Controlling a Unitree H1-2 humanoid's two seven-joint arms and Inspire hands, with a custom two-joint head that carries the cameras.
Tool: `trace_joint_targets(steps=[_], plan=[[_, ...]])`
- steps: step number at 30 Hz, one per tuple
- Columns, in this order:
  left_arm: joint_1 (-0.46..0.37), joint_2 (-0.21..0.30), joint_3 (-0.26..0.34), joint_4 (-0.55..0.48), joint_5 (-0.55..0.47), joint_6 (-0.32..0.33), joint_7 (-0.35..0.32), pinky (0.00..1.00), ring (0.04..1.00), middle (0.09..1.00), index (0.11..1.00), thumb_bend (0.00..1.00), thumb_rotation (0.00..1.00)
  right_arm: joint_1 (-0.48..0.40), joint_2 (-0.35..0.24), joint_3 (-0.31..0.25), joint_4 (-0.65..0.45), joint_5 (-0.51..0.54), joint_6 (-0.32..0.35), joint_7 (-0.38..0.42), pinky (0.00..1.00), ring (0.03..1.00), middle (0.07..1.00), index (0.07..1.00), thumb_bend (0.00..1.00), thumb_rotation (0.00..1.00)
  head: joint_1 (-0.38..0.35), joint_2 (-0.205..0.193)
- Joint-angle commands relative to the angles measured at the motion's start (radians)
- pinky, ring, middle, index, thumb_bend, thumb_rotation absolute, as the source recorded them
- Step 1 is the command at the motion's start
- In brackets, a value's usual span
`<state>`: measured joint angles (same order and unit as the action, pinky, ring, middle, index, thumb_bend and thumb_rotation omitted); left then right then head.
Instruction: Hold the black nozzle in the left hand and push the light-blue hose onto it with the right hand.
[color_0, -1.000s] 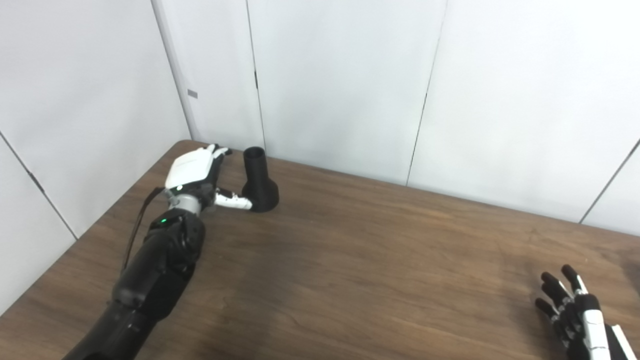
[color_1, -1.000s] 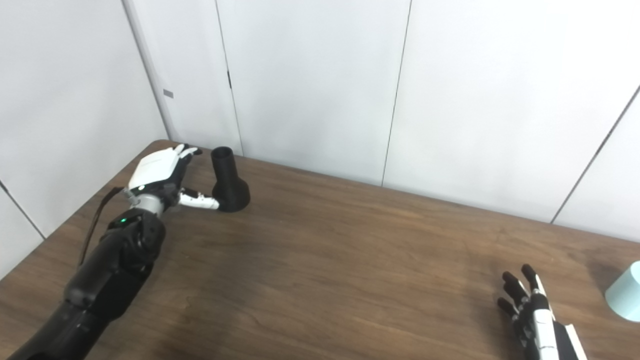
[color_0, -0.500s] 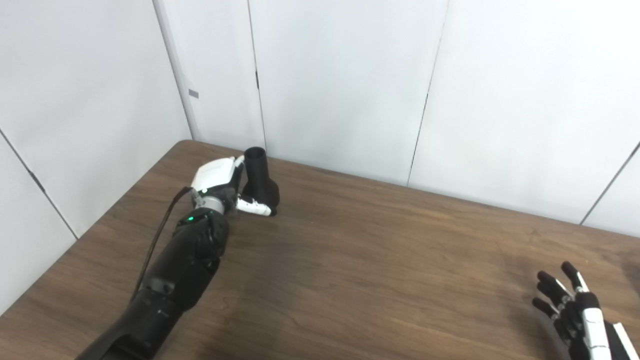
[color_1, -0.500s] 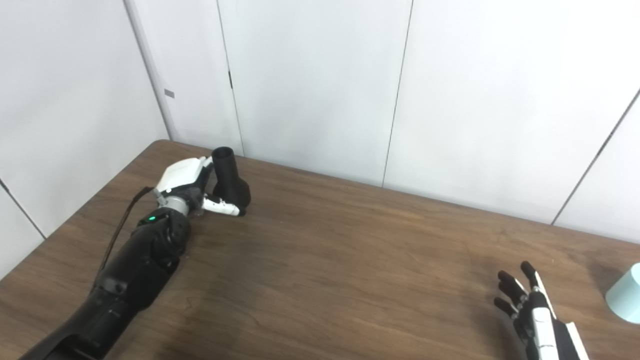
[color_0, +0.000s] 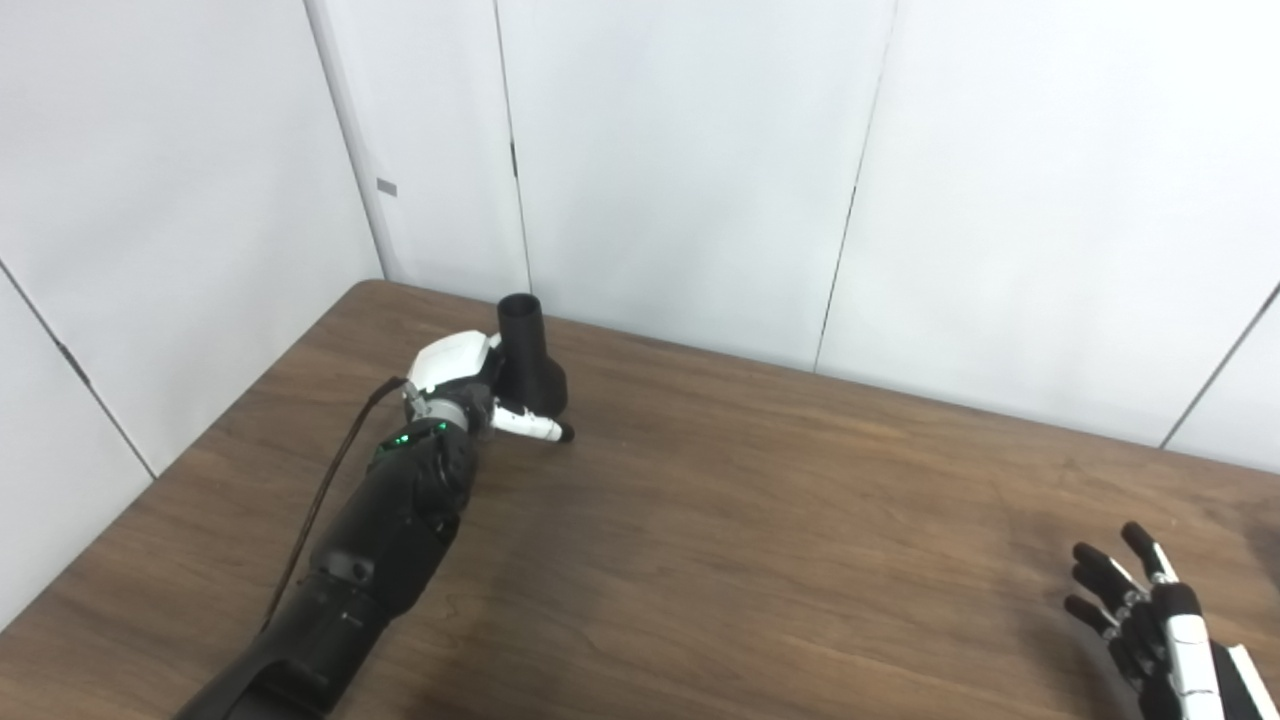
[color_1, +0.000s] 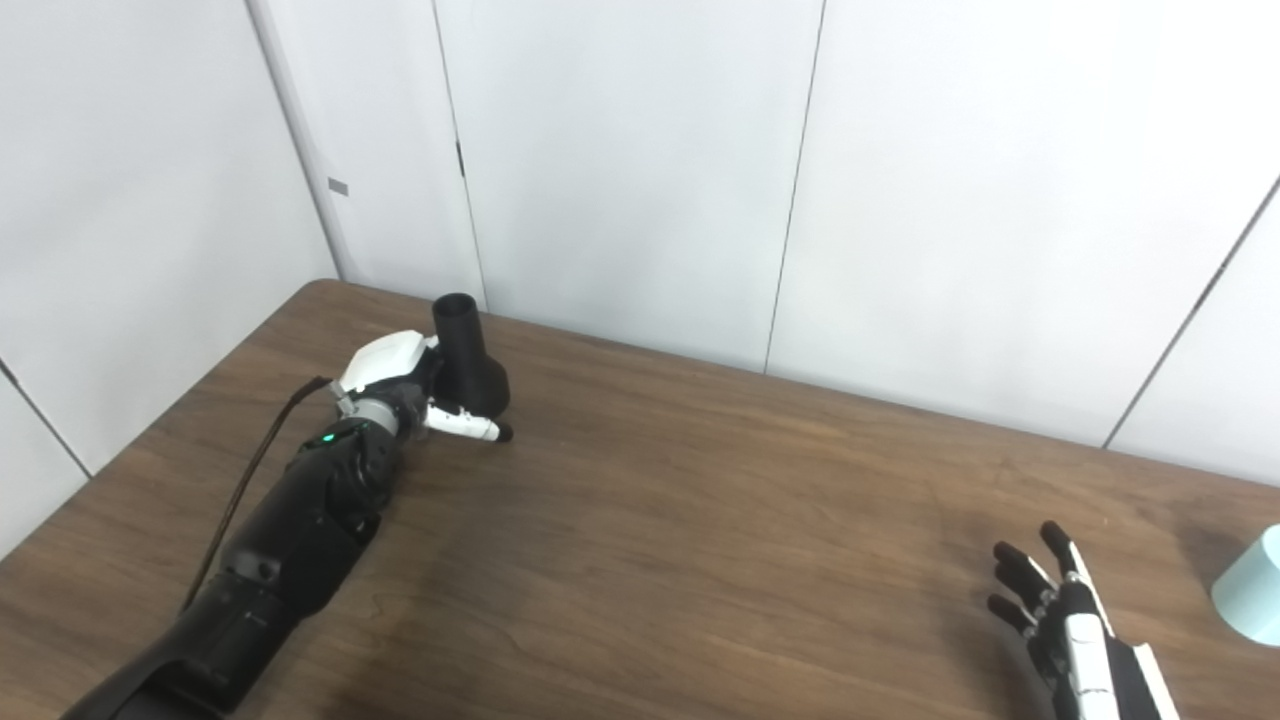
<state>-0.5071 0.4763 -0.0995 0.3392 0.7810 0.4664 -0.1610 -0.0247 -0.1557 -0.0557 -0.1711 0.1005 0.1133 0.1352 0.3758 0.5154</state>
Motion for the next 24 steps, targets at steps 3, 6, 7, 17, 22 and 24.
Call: trace_joint_targets(steps=[3,6,7,17,22,24], plan=[[-0.052,0.012,0.011,-0.003,0.021,0.003,0.021,1.00,0.978,0.915,0.891,0.93,0.34,-0.018,0.002,-0.008,-0.041,0.008,-0.009,-0.010,0.84,0.901,0.873,0.965,0.37,1.00,0.001,0.004],[-0.053,0.012,0.012,0.004,0.025,0.003,0.033,1.00,0.946,0.877,0.838,0.86,0.31,-0.020,0.000,-0.009,-0.037,0.013,-0.013,-0.006,0.84,0.897,0.871,0.966,0.36,1.00,0.002,0.007],[-0.054,0.013,0.013,0.004,0.029,0.003,0.031,1.00,0.939,0.866,0.818,0.83,0.28,-0.020,0.000,-0.009,-0.039,0.012,-0.011,-0.006,0.85,0.896,0.872,0.968,0.36,1.00,0.002,0.011],[-0.048,-0.036,0.051,0.008,0.028,0.002,0.088,0.90,0.708,0.633,0.484,0.52,0.05,-0.022,-0.002,-0.015,-0.015,0.017,-0.038,-0.002,0.81,0.867,0.845,0.956,0.37,1.00,0.002,0.014],[-0.039,-0.042,0.038,0.004,0.017,0.001,0.141,0.95,0.692,0.619,0.483,0.52,0.05,-0.020,-0.006,-0.011,-0.019,0.012,-0.035,0.000,0.81,0.861,0.839,0.952,0.38,1.00,-0.002,0.022],[-0.034,-0.040,0.026,0.002,0.019,-0.002,0.159,0.89,0.652,0.600,0.483,0.52,0.05,-0.021,-0.006,-0.010,-0.015,0.010,-0.041,0.001,0.81,0.857,0.836,0.955,0.39,1.00,-0.002,0.023]])
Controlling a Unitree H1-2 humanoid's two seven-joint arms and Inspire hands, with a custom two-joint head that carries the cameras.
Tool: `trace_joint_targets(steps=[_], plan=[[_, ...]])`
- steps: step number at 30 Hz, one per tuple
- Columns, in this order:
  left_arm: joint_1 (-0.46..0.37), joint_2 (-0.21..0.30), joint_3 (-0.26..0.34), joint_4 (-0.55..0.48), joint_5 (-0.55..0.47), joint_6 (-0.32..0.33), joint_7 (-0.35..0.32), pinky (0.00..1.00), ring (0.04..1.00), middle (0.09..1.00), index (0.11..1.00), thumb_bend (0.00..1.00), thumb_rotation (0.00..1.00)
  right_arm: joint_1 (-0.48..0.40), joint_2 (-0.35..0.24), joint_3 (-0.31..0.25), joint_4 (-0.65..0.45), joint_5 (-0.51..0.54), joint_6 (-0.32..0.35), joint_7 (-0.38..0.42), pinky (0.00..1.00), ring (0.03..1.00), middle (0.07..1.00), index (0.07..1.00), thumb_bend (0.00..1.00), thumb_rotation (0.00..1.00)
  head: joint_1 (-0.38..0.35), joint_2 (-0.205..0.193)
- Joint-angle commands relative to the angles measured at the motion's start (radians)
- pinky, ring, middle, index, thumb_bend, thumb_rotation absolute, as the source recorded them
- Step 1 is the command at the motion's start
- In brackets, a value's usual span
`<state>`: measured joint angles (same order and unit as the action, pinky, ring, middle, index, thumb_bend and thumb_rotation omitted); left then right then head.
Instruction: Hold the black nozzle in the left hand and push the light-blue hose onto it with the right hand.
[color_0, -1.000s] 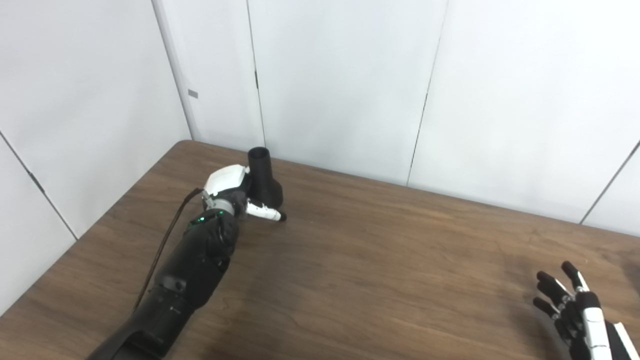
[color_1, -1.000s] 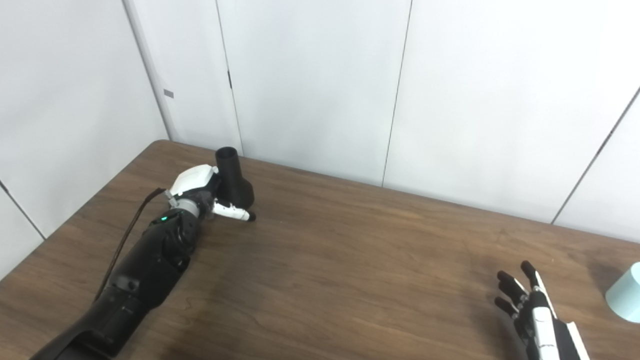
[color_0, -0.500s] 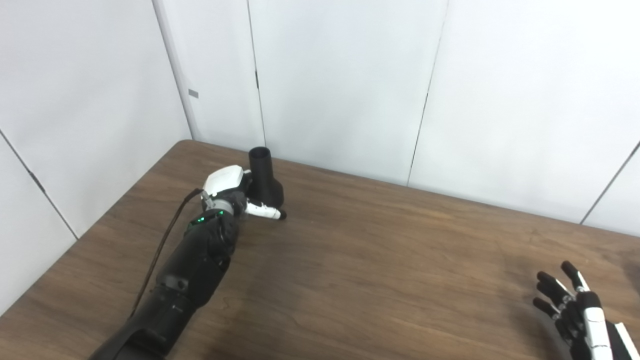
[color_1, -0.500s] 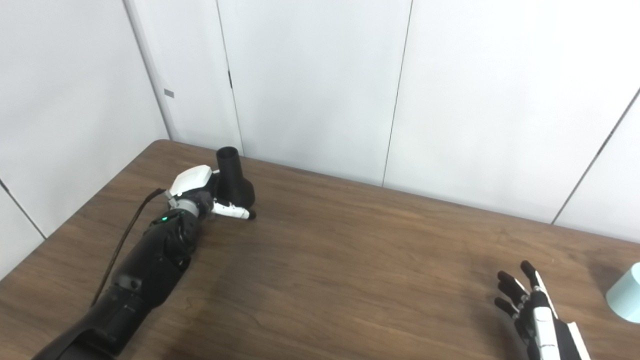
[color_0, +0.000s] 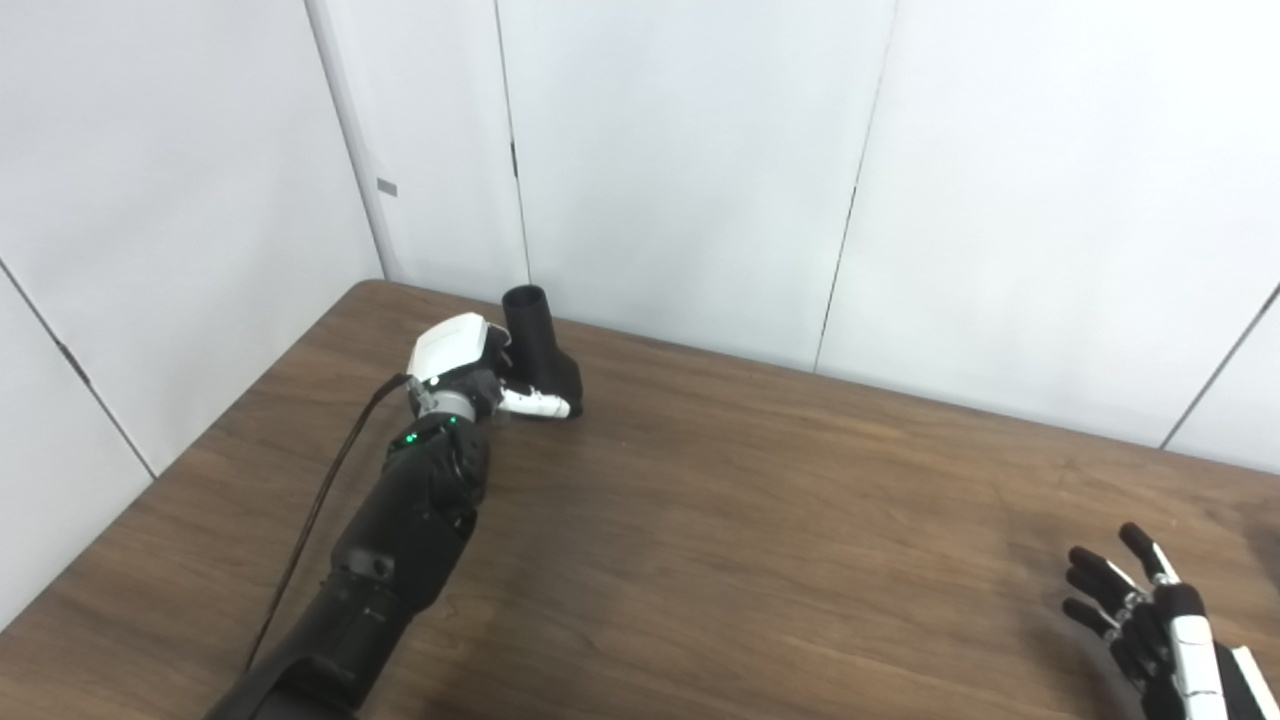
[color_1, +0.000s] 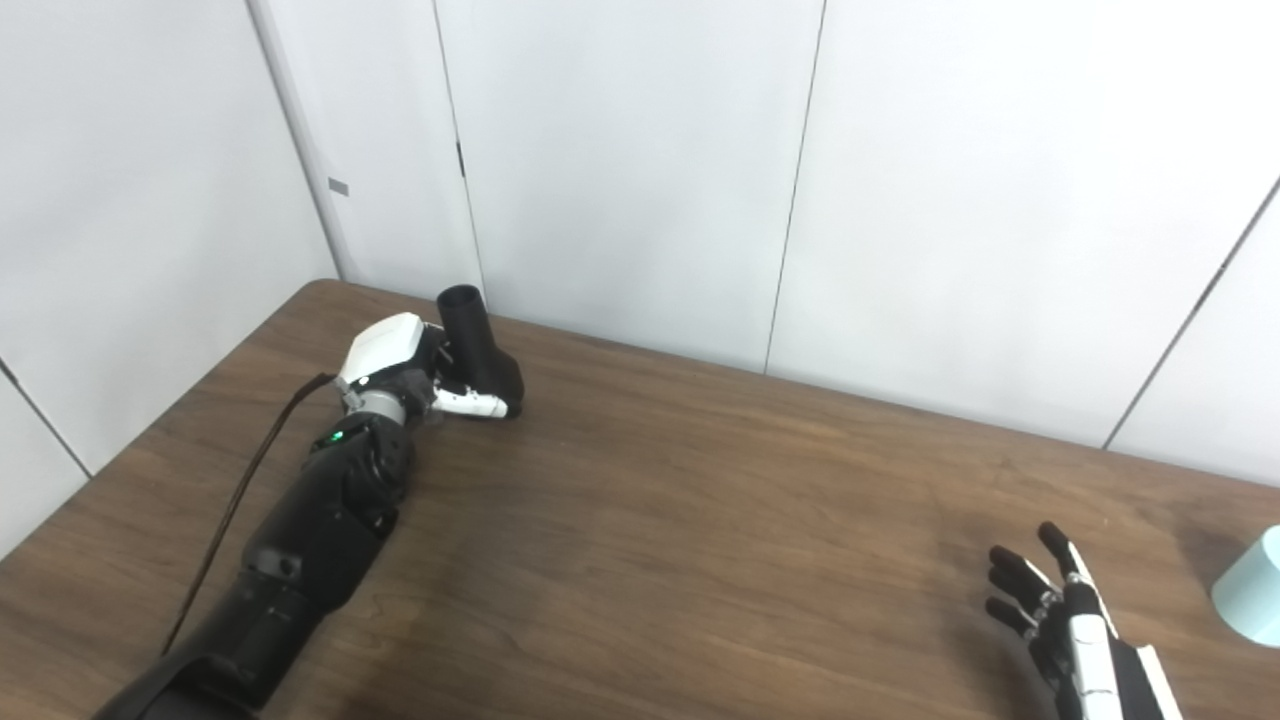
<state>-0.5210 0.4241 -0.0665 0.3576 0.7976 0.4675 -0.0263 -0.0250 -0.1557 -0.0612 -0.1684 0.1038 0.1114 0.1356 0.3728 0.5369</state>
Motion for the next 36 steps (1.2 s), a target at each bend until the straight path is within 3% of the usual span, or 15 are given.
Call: trace_joint_targets(steps=[1,4,6,7,14,26,36], plan=[[-0.015,0.014,-0.014,-0.021,0.003,-0.009,0.035,0.81,0.628,0.588,0.483,0.52,0.05,-0.021,-0.006,-0.004,-0.017,0.005,-0.041,0.000,0.81,0.854,0.833,0.956,0.38,1.00,0.002,0.003],[-0.002,0.019,-0.033,-0.041,0.001,-0.013,0.047,0.69,0.605,0.582,0.484,0.52,0.05,-0.021,-0.005,-0.004,-0.020,0.003,-0.040,0.000,0.80,0.844,0.818,0.951,0.38,1.00,0.001,0.005],[0.002,0.022,-0.045,-0.050,0.004,-0.008,0.048,0.66,0.612,0.594,0.484,0.52,0.05,-0.021,-0.005,-0.003,-0.024,0.002,-0.036,0.000,0.80,0.842,0.815,0.952,0.38,1.00,0.000,0.007],[0.003,0.023,-0.052,-0.053,0.008,-0.009,0.052,0.70,0.635,0.609,0.484,0.52,0.05,-0.020,-0.006,-0.003,-0.025,0.001,-0.034,0.000,0.80,0.842,0.811,0.950,0.38,1.00,-0.002,0.007],[0.013,0.029,-0.093,-0.076,0.030,-0.005,0.071,0.73,0.634,0.583,0.484,0.52,0.05,-0.023,-0.006,0.002,-0.019,-0.003,-0.048,0.003,0.79,0.836,0.812,0.947,0.36,1.00,-0.018,0.015],[0.097,0.014,-0.203,-0.318,0.096,-0.033,0.014,0.94,0.630,0.526,0.451,0.52,0.00,-0.025,-0.008,0.009,0.025,-0.016,-0.107,0.006,0.79,0.821,0.803,0.937,0.40,1.00,-0.077,0.041],[0.174,-0.045,-0.274,-0.505,0.152,-0.059,-0.039,1.00,0.626,0.516,0.458,0.52,0.00,-0.028,0.002,0.018,0.048,-0.006,-0.127,0.010,0.77,0.816,0.796,0.913,0.51,1.00,-0.198,0.082]])
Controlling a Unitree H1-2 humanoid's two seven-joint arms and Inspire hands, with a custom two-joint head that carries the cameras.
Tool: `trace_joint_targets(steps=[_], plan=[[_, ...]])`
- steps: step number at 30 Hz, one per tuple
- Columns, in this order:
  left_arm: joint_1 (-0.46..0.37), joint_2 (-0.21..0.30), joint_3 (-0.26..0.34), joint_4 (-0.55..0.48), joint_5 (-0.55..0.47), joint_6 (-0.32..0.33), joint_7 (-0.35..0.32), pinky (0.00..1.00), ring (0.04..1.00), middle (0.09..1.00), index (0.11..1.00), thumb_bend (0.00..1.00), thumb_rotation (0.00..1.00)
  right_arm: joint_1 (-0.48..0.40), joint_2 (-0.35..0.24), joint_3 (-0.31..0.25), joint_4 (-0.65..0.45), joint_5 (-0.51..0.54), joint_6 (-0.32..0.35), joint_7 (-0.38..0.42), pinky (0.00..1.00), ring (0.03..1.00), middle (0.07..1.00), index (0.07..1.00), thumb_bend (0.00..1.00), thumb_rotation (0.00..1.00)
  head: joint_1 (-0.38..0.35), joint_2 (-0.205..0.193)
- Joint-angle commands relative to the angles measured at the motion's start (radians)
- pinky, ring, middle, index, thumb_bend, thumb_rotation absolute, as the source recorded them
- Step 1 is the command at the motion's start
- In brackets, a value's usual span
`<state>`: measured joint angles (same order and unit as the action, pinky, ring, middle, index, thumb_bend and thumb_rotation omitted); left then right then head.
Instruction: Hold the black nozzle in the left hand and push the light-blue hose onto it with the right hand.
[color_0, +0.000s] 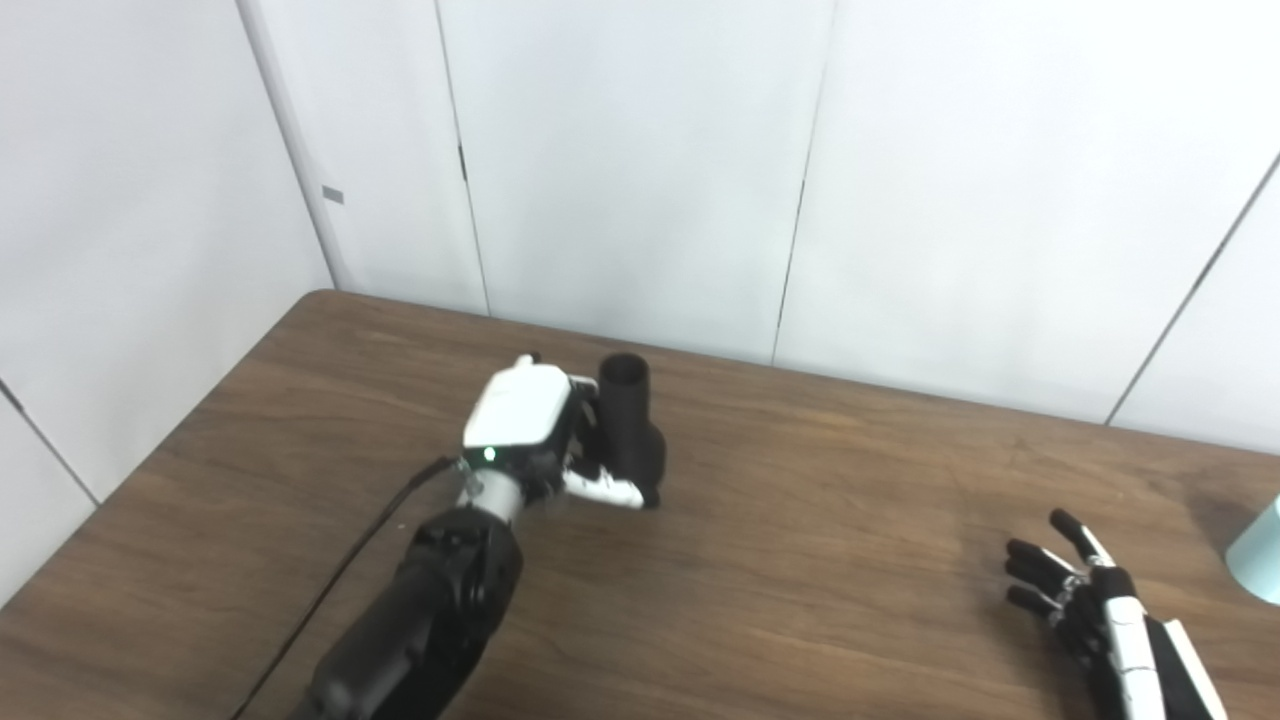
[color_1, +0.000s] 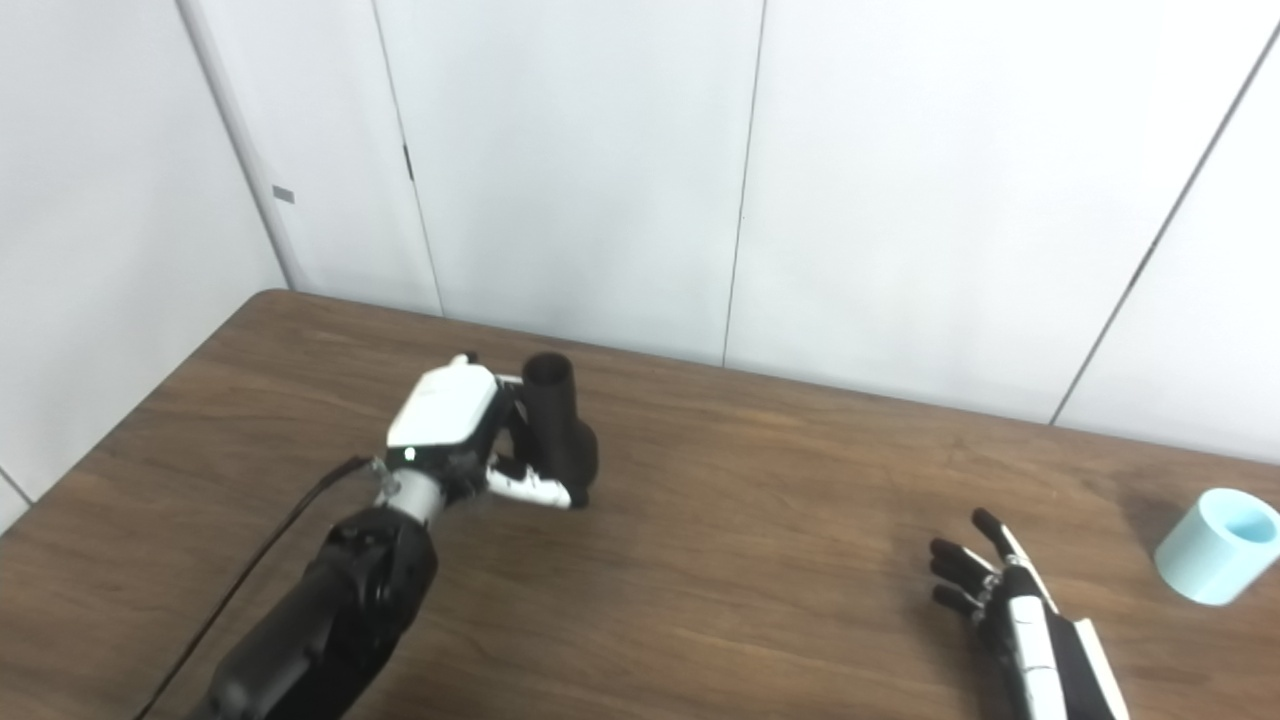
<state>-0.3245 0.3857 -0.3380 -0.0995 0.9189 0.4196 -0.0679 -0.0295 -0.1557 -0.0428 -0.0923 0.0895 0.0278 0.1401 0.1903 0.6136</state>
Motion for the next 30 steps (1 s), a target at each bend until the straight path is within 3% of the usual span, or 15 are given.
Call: trace_joint_targets(steps=[1,9,15,21,26,30], plan=[[-0.012,-0.017,-0.009,-0.061,0.039,-0.018,0.003,1.00,0.626,0.517,0.457,0.52,0.00,-0.023,0.005,0.000,-0.032,0.011,-0.040,0.004,0.77,0.815,0.796,0.912,0.52,1.00,-0.029,0.010],[0.066,-0.072,-0.047,-0.146,0.080,-0.070,-0.024,1.00,0.616,0.481,0.488,0.52,0.00,0.000,0.021,0.004,-0.139,-0.028,0.024,-0.030,0.72,0.795,0.780,0.887,0.50,1.00,-0.109,0.050],[0.097,-0.103,-0.062,-0.132,0.107,-0.127,0.001,0.99,0.591,0.432,0.510,0.52,0.00,-0.020,0.016,-0.023,-0.208,-0.004,0.057,-0.035,0.71,0.777,0.775,0.885,0.49,1.00,-0.167,0.073],[0.111,-0.111,-0.087,-0.124,0.137,-0.174,-0.008,0.95,0.583,0.445,0.507,0.52,0.00,-0.033,-0.014,-0.062,-0.257,-0.018,0.095,-0.040,0.77,0.827,0.787,0.870,0.52,1.00,-0.214,0.082],[0.122,-0.117,-0.097,-0.120,0.152,-0.205,-0.011,0.99,0.591,0.447,0.508,0.52,0.00,-0.047,-0.069,-0.103,-0.246,-0.021,0.090,-0.036,0.75,0.795,0.785,0.873,0.52,0.88,-0.247,0.086],[0.128,-0.121,-0.097,-0.106,0.157,-0.237,0.004,0.99,0.581,0.444,0.508,0.52,0.00,-0.071,-0.105,-0.122,-0.263,-0.040,0.106,-0.044,0.70,0.783,0.768,0.854,0.48,0.67,-0.285,0.086]])
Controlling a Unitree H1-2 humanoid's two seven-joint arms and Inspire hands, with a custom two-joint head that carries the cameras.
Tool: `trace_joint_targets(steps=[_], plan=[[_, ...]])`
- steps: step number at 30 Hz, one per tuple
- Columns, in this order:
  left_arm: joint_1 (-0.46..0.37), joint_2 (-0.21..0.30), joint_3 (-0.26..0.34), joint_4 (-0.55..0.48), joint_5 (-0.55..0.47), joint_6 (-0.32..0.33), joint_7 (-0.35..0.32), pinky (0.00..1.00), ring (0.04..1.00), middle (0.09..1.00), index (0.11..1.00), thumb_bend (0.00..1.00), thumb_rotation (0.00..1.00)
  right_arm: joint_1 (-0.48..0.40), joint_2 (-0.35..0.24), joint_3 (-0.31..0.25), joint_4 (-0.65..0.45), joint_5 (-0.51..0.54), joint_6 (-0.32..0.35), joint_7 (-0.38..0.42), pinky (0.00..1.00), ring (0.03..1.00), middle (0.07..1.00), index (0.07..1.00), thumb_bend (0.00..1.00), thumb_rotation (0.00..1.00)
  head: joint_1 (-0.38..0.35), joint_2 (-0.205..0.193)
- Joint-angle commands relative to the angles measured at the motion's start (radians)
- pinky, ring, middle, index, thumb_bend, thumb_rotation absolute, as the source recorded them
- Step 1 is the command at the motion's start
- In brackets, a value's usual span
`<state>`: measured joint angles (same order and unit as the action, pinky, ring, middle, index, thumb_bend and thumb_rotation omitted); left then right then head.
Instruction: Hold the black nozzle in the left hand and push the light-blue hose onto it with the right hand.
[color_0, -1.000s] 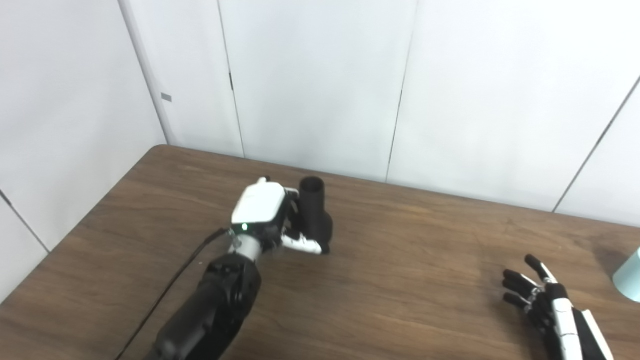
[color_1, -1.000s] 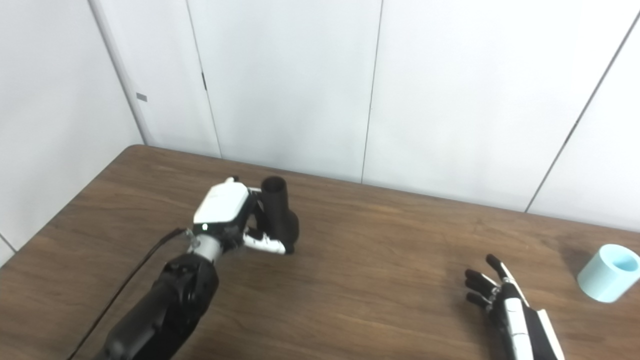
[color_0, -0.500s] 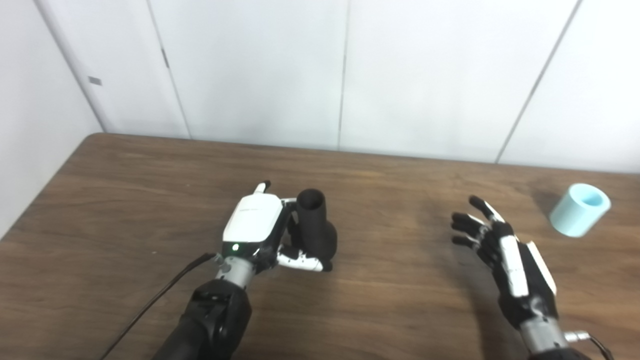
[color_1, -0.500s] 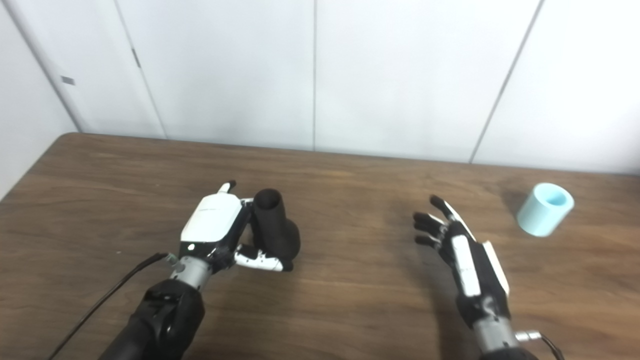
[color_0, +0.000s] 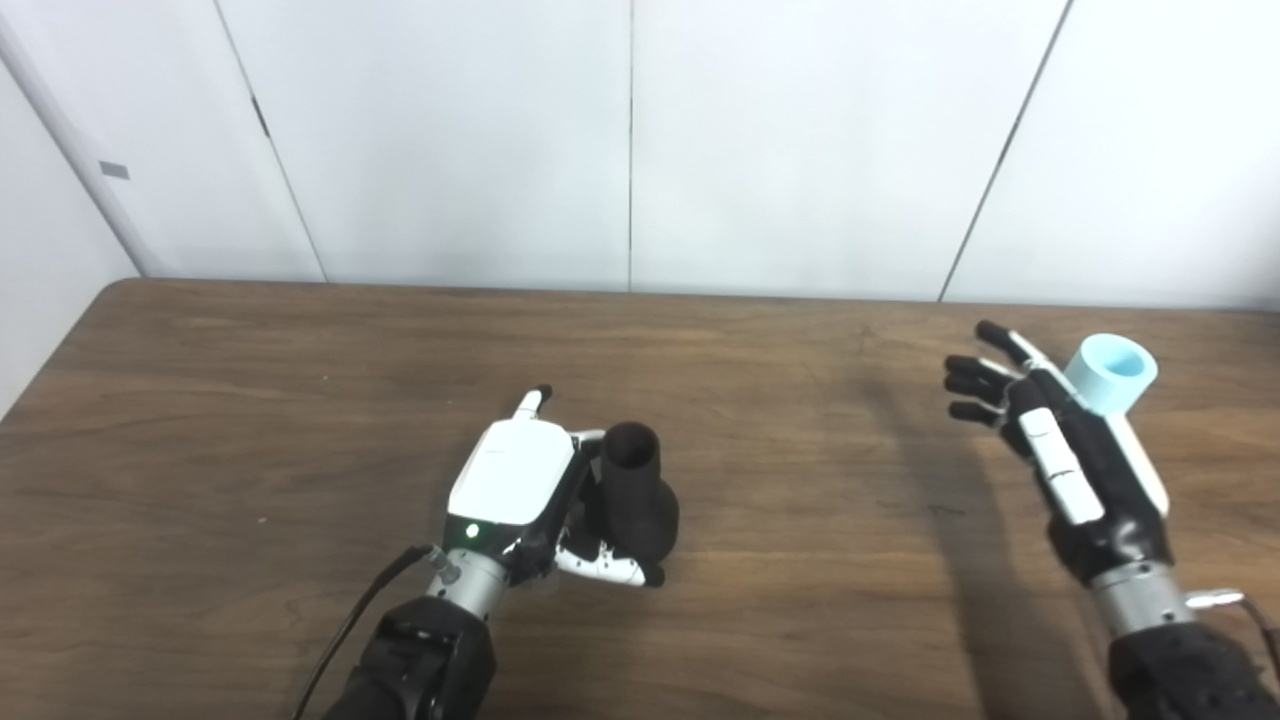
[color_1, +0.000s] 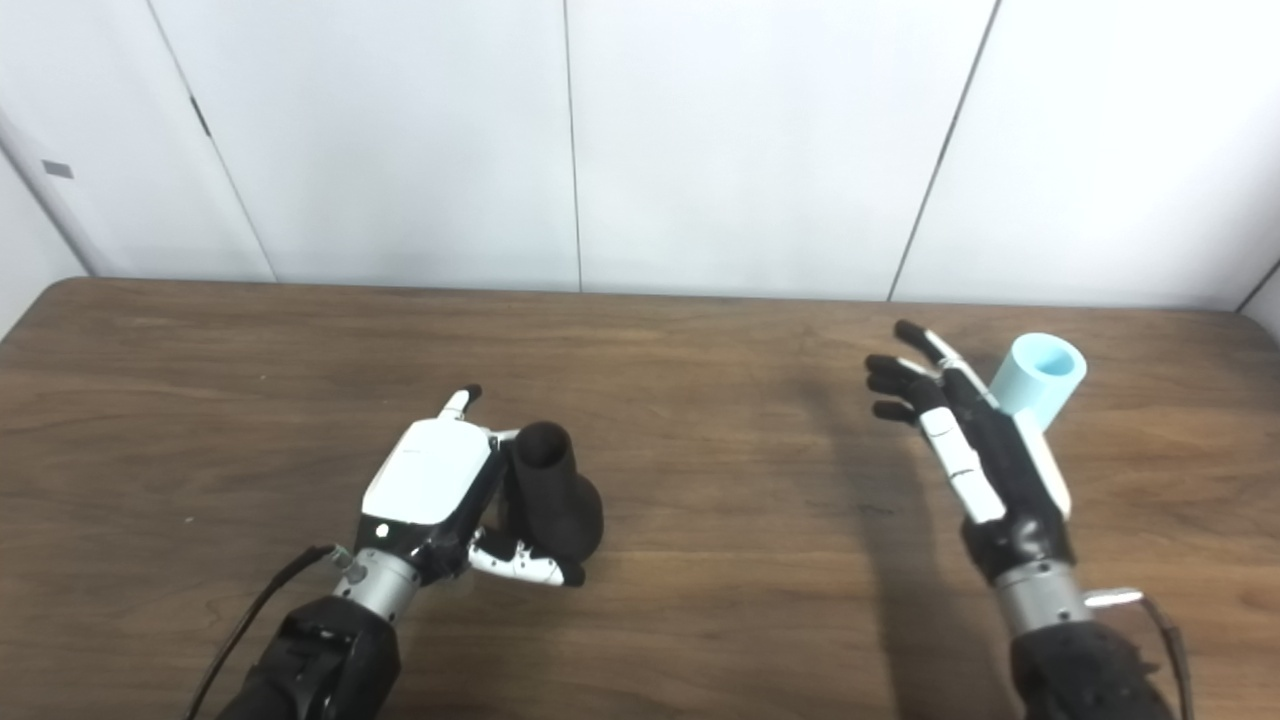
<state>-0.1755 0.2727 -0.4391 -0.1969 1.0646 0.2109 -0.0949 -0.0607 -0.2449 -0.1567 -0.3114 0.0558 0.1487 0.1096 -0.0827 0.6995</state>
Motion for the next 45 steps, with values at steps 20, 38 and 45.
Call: trace_joint_targets(steps=[20,38,45], plan=[[-0.008,0.009,0.046,0.007,-0.014,-0.095,-0.008,0.93,0.583,0.452,0.505,0.52,0.00,-0.225,-0.327,0.052,-0.006,-0.631,0.021,-0.047,0.68,0.782,0.817,0.773,0.84,0.09,-0.244,-0.025],[0.007,0.001,0.083,-0.004,-0.028,-0.123,-0.014,0.89,0.576,0.443,0.508,0.52,0.00,-0.411,-0.541,0.238,0.429,-0.820,0.079,0.185,0.76,0.913,0.894,0.789,1.00,0.17,-0.278,-0.015],[0.007,-0.003,0.084,-0.022,-0.018,-0.105,-0.044,0.90,0.585,0.441,0.510,0.52,0.00,-0.442,-0.526,0.249,0.567,-0.759,-0.011,0.126,0.84,0.893,0.880,0.779,0.96,0.14,-0.273,-0.007]])
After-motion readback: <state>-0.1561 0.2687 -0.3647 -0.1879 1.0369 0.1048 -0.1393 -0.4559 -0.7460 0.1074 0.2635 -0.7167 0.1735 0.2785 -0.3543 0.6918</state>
